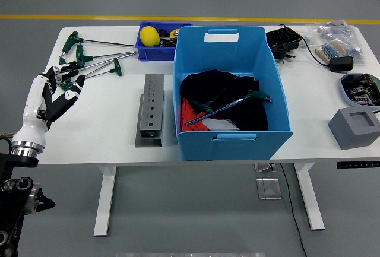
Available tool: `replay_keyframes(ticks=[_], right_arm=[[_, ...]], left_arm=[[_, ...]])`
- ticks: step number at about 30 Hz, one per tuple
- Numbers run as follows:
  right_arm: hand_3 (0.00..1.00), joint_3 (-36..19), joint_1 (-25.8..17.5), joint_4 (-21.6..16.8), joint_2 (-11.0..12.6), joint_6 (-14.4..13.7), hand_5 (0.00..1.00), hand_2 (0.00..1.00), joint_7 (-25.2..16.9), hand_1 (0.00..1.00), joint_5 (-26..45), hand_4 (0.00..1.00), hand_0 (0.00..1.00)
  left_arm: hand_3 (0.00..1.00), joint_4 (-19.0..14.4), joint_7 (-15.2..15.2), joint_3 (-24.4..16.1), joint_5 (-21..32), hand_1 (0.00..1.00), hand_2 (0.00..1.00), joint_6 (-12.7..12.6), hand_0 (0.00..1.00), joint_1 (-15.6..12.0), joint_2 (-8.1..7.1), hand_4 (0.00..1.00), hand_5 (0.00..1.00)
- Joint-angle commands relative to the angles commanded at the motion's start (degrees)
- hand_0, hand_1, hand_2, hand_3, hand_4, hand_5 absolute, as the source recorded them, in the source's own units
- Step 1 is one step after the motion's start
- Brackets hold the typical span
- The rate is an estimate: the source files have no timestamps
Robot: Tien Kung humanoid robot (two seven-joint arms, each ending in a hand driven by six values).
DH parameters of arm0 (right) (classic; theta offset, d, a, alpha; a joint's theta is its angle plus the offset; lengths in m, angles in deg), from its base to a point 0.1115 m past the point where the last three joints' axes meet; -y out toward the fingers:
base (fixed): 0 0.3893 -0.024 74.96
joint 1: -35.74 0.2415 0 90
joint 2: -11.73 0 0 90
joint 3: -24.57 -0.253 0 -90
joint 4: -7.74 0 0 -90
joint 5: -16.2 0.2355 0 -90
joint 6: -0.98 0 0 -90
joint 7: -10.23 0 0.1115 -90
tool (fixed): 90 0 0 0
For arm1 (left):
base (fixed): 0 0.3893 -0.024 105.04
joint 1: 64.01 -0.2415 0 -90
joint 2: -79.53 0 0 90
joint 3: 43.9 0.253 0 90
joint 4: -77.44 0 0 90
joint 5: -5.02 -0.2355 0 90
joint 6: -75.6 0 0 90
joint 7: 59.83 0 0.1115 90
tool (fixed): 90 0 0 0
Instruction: Lift tool from toolbox,place it in box,lift tool from toolbox,place it in box
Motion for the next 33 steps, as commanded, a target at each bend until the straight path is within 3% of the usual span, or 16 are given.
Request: replay_keyframes(ticks=[3, 4, 9, 10, 14, 15, 16, 21, 22, 33], right_arm=[[0.6, -0.01, -0.03, 0.0, 0.06, 0.35, 0.691, 0.743, -0.08, 0.668, -0.2, 0.853, 0.682], [0.597, 0.05, -0.07, 0.0, 0.08, 0.44, 0.691, 0.743, -0.17, 0.672, -0.11, 0.852, 0.684], [0.597, -0.34, -0.12, 0.0, 0.09, 0.65, 0.691, 0.743, -0.4, 0.672, 0.08, 0.852, 0.684], [0.598, -0.34, -0.03, 0.0, 0.12, 0.64, 0.69, 0.744, -0.45, 0.672, -0.1, 0.85, 0.685], [0.598, -0.27, -0.04, 0.0, 0.32, 1.18, 0.69, 0.744, -1.02, 0.672, 0.0, 0.85, 0.685], [0.598, -0.4, -0.03, 0.0, 0.32, 1.2, 0.69, 0.744, -1.08, 0.672, -0.06, 0.85, 0.685], [0.604, -0.41, -0.03, 0.0, 0.3, 1.16, 0.69, 0.745, -1.17, 0.674, 0.01, 0.85, 0.689], [0.604, -0.14, -0.11, 0.0, 0.07, 0.66, 0.69, 0.745, -1.48, 0.674, 0.39, 0.85, 0.689], [0.603, -0.47, -0.15, 0.0, -0.04, 0.58, 0.69, 0.747, -1.4, 0.676, 0.05, 0.849, 0.69], [0.603, -1.23, -0.46, 0.0, -0.28, 0.65, 0.691, 0.747, -0.78, 0.673, -1.4, 0.847, 0.687]], left_arm=[[0.63, -0.14, 0.74, -0.4, 2.7, 0.734, 0.813, 1.19, 0.777, 0.05, -0.01, 0.727, 0.445], [0.681, -0.16, 1.16, -0.64, 2.86, 0.746, 0.83, 1.67, 0.78, -0.06, 0.05, 0.778, 0.543], [0.681, 0.62, 4.21, -0.42, 7.8, 0.746, 0.83, 5.58, 0.78, -0.33, 0.29, 0.778, 0.543], [0.805, 0.8, 4.77, 0.06, 10.2, 0.791, 0.88, 6.67, 0.814, -0.34, 0.33, 0.866, 0.751], [0.805, 0.98, 5.52, 0.47, 15.59, 0.791, 0.88, 9.1, 0.814, -0.54, 0.67, 0.866, 0.751], [0.805, 1.05, 5.59, 0.47, 15.94, 0.791, 0.88, 9.34, 0.814, -0.53, 0.65, 0.866, 0.751], [0.846, 1.11, 5.65, 0.44, 16.21, 0.858, 0.946, 9.55, 0.862, -0.48, 0.6, 0.906, 0.828], [0.846, 1.26, 5.65, 0.69, 20.98, 0.858, 0.946, 10.32, 0.862, -0.35, 0.36, 0.906, 0.828], [0.9, 1.25, 5.78, 0.83, 22.74, 0.896, 0.998, 10.41, 0.887, -0.34, 0.36, 0.93, 0.861], [0.927, 2.03, 6.11, 1.3, 30.34, 0.902, 0.998, 10.15, 0.889, -0.51, 0.22, 0.942, 0.867]])
